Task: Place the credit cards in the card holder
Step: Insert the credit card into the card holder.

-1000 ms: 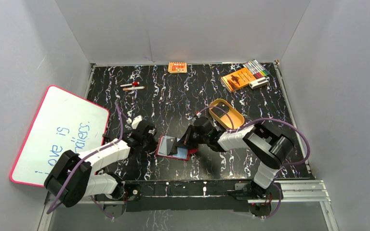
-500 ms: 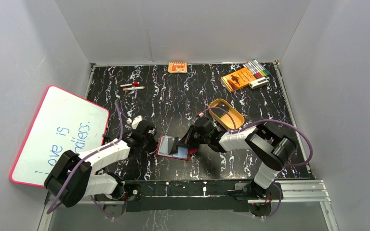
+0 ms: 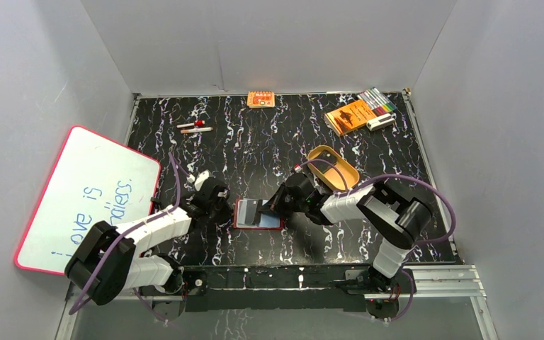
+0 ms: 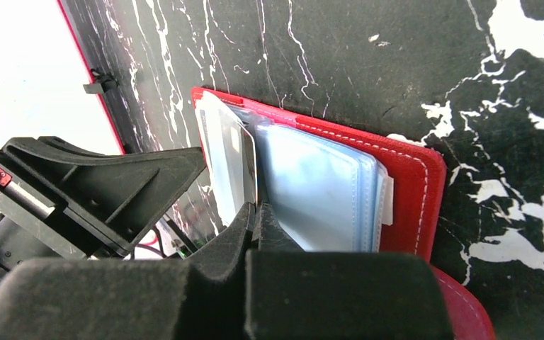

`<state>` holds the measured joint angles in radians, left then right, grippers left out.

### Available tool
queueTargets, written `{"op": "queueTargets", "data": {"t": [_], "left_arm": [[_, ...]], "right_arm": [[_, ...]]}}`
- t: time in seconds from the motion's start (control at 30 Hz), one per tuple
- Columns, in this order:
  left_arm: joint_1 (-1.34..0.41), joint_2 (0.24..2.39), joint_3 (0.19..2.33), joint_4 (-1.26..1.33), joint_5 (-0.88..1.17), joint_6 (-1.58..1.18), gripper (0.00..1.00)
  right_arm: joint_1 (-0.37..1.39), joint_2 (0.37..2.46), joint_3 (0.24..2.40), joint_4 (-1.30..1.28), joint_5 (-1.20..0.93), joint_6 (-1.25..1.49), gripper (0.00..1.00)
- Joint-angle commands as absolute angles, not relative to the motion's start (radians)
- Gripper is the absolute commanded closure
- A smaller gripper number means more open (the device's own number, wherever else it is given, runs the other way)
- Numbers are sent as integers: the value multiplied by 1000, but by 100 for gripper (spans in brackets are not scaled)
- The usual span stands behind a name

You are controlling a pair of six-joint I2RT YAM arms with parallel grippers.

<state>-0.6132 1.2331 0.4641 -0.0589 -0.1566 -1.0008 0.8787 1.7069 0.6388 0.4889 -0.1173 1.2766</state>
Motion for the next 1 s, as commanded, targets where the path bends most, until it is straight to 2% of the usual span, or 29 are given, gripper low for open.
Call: {"op": "queueTargets", "data": {"t": [0.0,0.5,0.7,0.8,0.97], "left_arm": [[-617,1249,424,-111,-105,-1002,100],[-617,1250,418,-92,-93,-1001,100],[-617,1230,426,-123,-122,-1000,100],[-617,1216,433,-141,-140,-997,100],[-617,1189,455,-182,-172,-990,100]], "right_arm": [[898,1745,653,502,-84,1284,100],[922,1780,709,505,-124,1220,99],[923,1723,726,370,-84,1170,62],[923,1684,736,276,-36,1141,51],[923,1586,740,159,35,1077,41]]}}
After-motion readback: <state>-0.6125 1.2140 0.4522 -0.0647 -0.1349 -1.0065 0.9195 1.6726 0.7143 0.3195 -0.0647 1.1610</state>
